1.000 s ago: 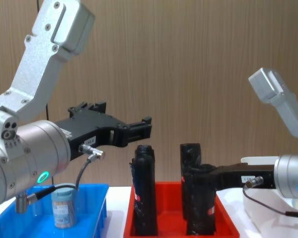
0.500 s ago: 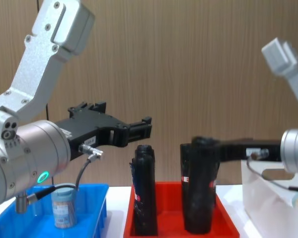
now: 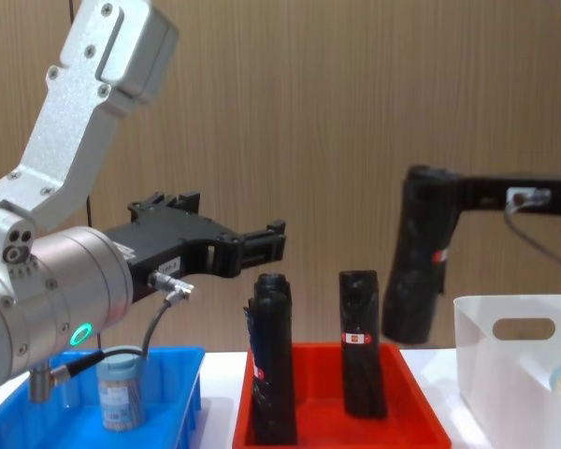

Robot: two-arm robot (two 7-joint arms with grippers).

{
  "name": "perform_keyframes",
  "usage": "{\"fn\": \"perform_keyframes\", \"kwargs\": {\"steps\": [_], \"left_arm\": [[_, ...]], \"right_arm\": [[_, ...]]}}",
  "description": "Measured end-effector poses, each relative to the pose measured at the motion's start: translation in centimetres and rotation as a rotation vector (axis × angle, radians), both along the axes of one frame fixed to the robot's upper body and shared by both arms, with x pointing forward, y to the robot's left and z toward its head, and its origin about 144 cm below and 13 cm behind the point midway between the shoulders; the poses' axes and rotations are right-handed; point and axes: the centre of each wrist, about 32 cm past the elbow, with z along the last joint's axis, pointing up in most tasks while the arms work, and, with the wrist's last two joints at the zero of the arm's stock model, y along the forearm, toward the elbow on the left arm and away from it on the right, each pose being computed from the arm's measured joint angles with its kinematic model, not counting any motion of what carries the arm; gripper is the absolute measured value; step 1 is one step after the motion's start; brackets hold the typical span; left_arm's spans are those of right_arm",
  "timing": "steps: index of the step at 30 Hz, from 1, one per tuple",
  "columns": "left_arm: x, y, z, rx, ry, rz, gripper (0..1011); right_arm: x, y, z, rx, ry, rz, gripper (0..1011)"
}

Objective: Pick the cotton swabs from the blue box and place them into the white box.

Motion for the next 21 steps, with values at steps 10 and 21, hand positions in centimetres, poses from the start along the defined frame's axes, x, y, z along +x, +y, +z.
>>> {"fn": "perform_keyframes", "kwargs": {"steps": [10, 21], "left_arm": [[0.0, 0.0, 0.0, 0.0, 0.0, 0.0, 1004], [0.0, 0.0, 0.0, 0.0, 0.0, 0.0, 1004]], "right_arm": [[-0.2, -2.3, 1.7, -0.03, -0.066, -0.128, 365], [-0.4, -4.9, 1.7, -0.087, -0.088, -0.238, 365]]}}
